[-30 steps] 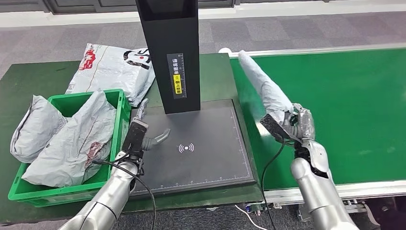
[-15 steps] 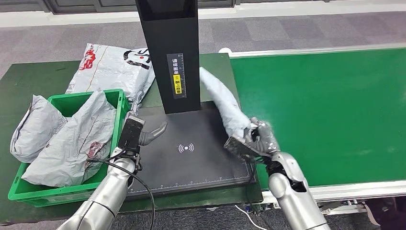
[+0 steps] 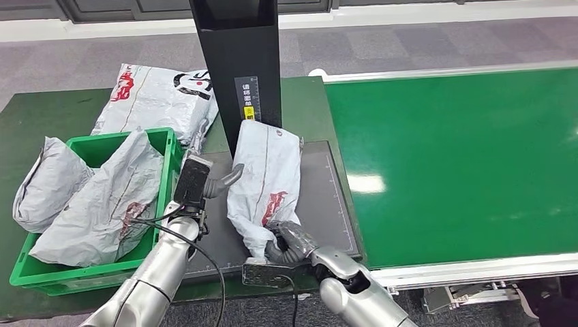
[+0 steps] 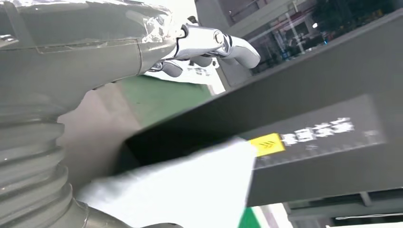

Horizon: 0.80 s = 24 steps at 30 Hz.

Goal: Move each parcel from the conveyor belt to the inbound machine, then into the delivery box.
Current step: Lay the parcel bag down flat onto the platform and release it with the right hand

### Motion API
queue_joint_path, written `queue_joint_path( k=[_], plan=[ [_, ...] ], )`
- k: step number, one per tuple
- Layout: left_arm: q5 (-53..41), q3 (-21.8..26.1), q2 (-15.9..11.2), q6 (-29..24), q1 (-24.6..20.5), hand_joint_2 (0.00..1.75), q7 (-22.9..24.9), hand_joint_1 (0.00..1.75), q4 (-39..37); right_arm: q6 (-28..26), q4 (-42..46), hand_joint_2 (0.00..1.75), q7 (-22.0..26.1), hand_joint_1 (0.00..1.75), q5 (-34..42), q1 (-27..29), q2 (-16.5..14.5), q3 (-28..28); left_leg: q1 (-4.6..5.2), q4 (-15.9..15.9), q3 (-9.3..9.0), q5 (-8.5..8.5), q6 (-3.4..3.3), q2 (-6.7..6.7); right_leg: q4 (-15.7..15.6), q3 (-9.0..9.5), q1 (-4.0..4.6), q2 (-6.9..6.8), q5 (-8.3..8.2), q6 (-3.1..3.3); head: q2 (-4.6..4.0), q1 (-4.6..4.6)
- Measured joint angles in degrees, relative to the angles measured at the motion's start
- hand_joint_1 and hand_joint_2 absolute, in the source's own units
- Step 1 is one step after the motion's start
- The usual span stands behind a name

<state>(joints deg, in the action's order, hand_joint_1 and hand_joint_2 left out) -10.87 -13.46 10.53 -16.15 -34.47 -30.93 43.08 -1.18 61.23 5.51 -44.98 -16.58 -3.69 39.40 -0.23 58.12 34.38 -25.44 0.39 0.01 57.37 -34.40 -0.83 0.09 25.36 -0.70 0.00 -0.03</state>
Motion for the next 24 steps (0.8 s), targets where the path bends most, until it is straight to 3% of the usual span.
queue_joint_path(
  k=[1, 6, 16, 24],
  plan=[
    [-0.06, 0.00, 0.30, 0.01, -0.35, 1.75, 0.16, 0.00, -0.09, -0.15, -0.48, 1.75, -0.21, 0.00, 0.04, -0.33, -0.41, 0.62, 0.00, 0.00, -0.03, 0.00, 0.00, 0.00, 0.00, 0.03, 0.00, 0.00, 0.00, 0.00, 0.00, -0.01],
    [-1.01, 0.00, 1.13, -0.17, -1.09, 1.75, 0.24, 0.00, -0.28, -2.68, 0.40, 1.75, -0.99, 0.00, 0.79, -0.08, -0.94, 1.51, 0.00, 0.00, -0.05, 0.03, 0.04, 0.00, 0.02, 0.04, 0.00, 0.00, -0.02, 0.01, 0.00, 0.00],
    [-1.77, 0.00, 1.32, -1.23, -1.09, 1.75, -0.28, 0.00, -0.22, -7.03, 10.24, 1.75, 0.26, 0.00, 3.64, 3.26, -0.65, -2.40, 0.01, 0.01, 0.07, 0.01, 0.03, -0.04, 0.01, -0.03, -0.02, -0.04, -0.02, 0.00, 0.00, -0.01],
    [-5.37, -0.09, 1.25, -7.78, 1.76, 1.75, -2.76, 0.00, 0.73, -18.22, 16.88, 1.75, 11.17, 0.00, 12.05, 10.25, -0.63, -9.16, 0.02, 0.01, 0.11, -0.08, 0.08, -0.08, 0.01, -0.05, -0.02, -0.04, 0.01, 0.00, 0.00, -0.01]
  ],
)
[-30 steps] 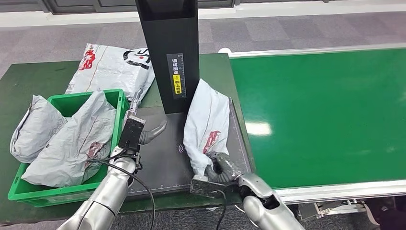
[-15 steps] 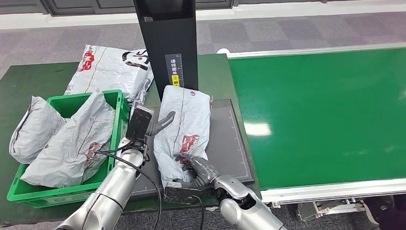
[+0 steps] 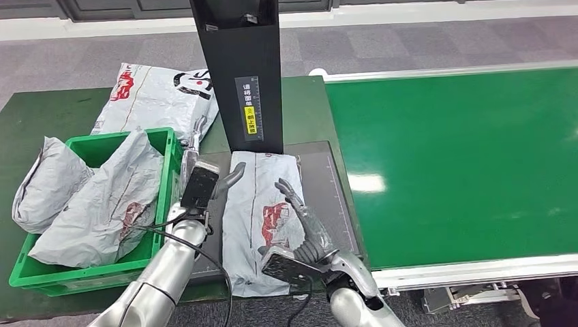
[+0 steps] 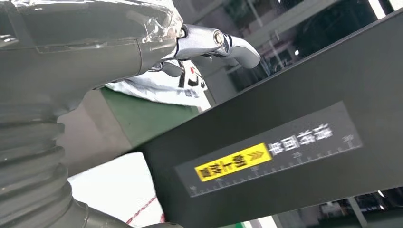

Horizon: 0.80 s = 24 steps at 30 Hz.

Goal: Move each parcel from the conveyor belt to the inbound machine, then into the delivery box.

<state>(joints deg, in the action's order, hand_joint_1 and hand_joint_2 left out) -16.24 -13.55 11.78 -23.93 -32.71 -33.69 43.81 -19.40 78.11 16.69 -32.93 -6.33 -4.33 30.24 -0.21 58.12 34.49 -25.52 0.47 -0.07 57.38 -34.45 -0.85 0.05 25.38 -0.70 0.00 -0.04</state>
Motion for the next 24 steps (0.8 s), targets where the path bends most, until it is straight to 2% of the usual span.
queue_joint_path(
  k=[5, 12, 17, 24],
  plan=[
    [-6.06, -1.88, -0.53, -3.54, 2.76, 1.75, 1.50, 0.00, 0.97, -4.19, 0.82, 1.75, 4.91, 0.00, 8.32, 0.11, 0.00, -3.59, 0.00, 0.00, 0.00, 0.00, 0.01, 0.01, -0.01, 0.00, 0.00, -0.01, 0.01, 0.00, 0.00, 0.01],
    [-9.00, -3.92, -1.25, -3.87, 4.04, 1.75, 3.16, 0.00, 1.08, -5.18, 0.85, 1.75, 5.43, 0.00, 10.13, 0.01, 0.00, -5.19, 0.00, 0.00, -0.01, 0.01, 0.02, 0.00, 0.00, 0.01, 0.00, -0.01, 0.00, 0.00, 0.00, 0.01],
    [-15.20, -6.81, -2.45, -4.12, 6.64, 1.75, 6.32, 0.00, 0.72, -6.23, 0.32, 1.75, 7.40, 0.00, 16.23, -0.65, 0.36, -7.60, 0.00, 0.00, -0.01, 0.00, 0.02, 0.03, 0.00, 0.00, 0.00, 0.03, 0.00, 0.00, 0.00, 0.00],
    [-16.19, -8.30, -3.56, -4.31, 8.76, 1.75, 6.76, 0.00, 0.06, -6.19, -0.77, 1.75, 8.51, 0.00, 18.02, -1.03, 0.97, -9.47, 0.00, 0.00, 0.02, -0.01, 0.01, 0.01, -0.01, -0.01, 0.00, 0.00, 0.01, 0.00, 0.00, 0.00]
  ],
)
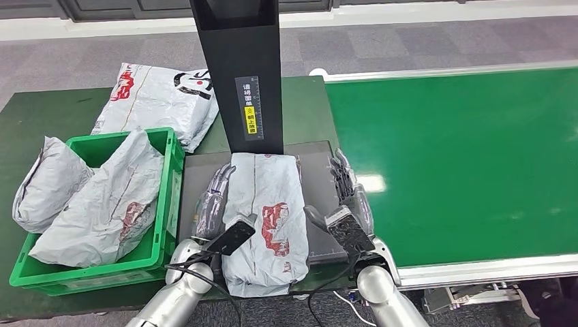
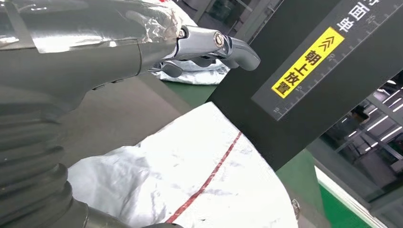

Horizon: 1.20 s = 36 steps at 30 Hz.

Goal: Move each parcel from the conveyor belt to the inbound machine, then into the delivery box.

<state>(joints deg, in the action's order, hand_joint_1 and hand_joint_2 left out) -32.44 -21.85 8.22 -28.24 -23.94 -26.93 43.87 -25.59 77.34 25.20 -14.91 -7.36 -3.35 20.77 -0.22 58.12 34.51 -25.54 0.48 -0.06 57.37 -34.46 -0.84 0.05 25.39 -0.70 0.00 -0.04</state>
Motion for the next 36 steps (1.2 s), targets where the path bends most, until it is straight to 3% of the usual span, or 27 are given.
queue_joint_path(
  k=[36],
  plan=[
    [-0.01, -0.03, -0.66, 0.00, 0.17, 1.75, 0.00, 0.00, -0.18, 0.00, -0.93, 1.75, 0.03, 0.00, 0.00, -0.44, 0.16, -0.55, 0.00, 0.00, -0.01, 0.01, 0.01, 0.01, 0.01, 0.00, 0.00, 0.00, 0.00, 0.01, 0.00, 0.00]
  ],
)
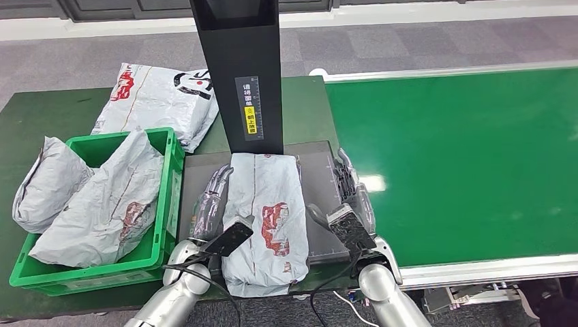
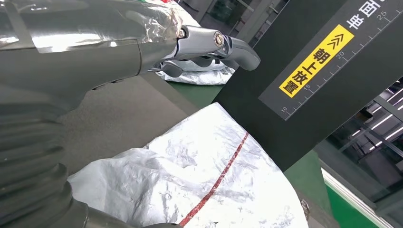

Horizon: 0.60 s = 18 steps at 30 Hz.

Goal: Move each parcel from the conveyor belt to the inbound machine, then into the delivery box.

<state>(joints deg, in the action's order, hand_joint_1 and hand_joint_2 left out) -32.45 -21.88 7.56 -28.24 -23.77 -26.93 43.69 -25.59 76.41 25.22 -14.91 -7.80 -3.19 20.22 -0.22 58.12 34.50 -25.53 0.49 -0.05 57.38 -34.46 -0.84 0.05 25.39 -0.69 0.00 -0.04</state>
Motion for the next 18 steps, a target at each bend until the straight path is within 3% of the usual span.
queue_joint_path(
  k=[18],
  plan=[
    [-0.01, -0.79, -0.13, 0.00, 0.01, 1.75, 0.00, 0.00, -0.28, 0.00, -0.38, 1.75, 0.00, 0.00, 0.00, -0.26, 0.02, -0.04, 0.00, 0.00, 0.00, 0.00, 0.00, 0.00, 0.00, 0.00, 0.00, 0.00, 0.00, 0.00, 0.00, 0.00]
  ],
)
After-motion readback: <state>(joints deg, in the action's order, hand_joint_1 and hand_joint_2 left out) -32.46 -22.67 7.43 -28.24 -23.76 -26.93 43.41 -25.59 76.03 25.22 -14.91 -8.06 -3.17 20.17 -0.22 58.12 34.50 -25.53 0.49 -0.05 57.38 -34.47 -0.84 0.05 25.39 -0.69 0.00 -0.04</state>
